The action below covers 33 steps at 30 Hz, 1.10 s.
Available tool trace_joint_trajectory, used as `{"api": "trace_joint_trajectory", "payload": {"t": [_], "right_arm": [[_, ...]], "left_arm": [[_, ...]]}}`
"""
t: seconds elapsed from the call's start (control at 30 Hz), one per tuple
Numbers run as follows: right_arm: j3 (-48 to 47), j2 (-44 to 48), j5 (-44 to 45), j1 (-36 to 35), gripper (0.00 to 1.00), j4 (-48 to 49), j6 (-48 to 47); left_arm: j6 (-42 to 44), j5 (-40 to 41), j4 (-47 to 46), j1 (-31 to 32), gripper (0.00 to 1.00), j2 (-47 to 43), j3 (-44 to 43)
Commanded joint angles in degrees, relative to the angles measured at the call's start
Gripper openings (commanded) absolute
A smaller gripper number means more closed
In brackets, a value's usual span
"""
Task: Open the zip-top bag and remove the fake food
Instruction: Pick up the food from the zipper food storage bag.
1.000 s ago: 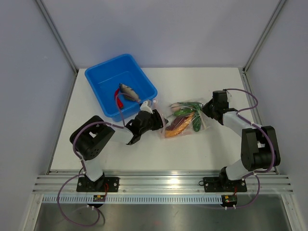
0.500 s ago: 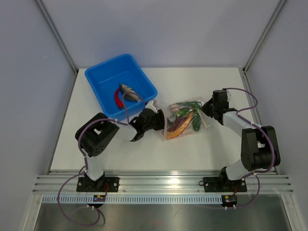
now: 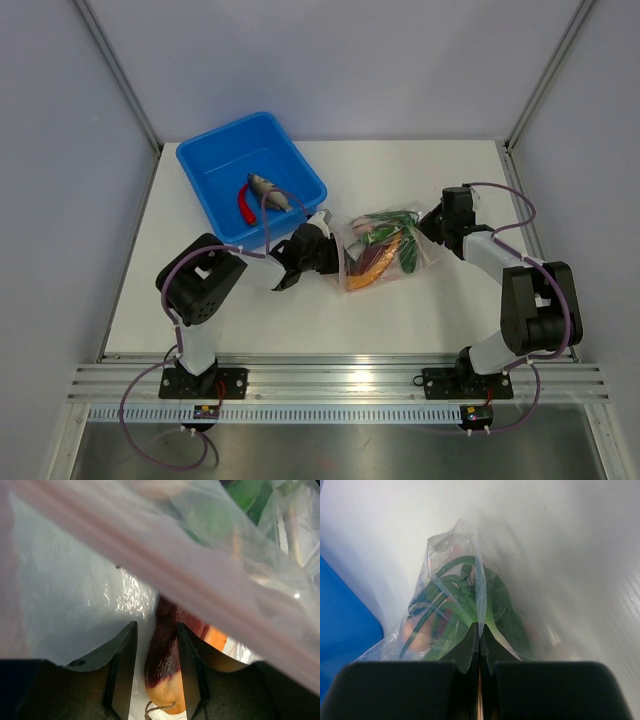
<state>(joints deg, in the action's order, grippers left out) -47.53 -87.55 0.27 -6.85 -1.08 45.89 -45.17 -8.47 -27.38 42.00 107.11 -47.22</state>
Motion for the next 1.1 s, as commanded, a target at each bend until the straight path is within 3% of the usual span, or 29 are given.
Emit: {"api": "trace_joint_trajectory", "payload": {"t": [0.0, 0.27, 0.57, 0.7, 1.07], "right_arm": [[-0.11, 1.59, -0.98, 0.26, 0.01, 1.70, 0.08], [-0.37, 1.15, -0.89, 0.35, 0.01, 1.52, -0.01], [-0.46, 1.15, -0.98, 0.26, 0.01, 1.52, -0.01], [-0.55, 1.15, -1.06, 0.26, 0.01, 1.43, -0.01], [-0.72, 1.06, -1.06, 0.26, 0.01, 1.35, -0.10]], "left_arm": [[3.42, -5.58, -1.71, -0.25, 0.42, -2.43, 0.11], [9.65, -11.04, 2.15, -0.69, 0.55, -4.28, 0.29], [7.56, -20.35, -2.06, -2.80, 0.57, -1.92, 1.78], [6.41, -24.75, -3.47, -2.80, 0.52, 0.81, 0.11], [5.61, -27.39, -5.93, -2.71, 0.36, 1.53, 0.02]]}}
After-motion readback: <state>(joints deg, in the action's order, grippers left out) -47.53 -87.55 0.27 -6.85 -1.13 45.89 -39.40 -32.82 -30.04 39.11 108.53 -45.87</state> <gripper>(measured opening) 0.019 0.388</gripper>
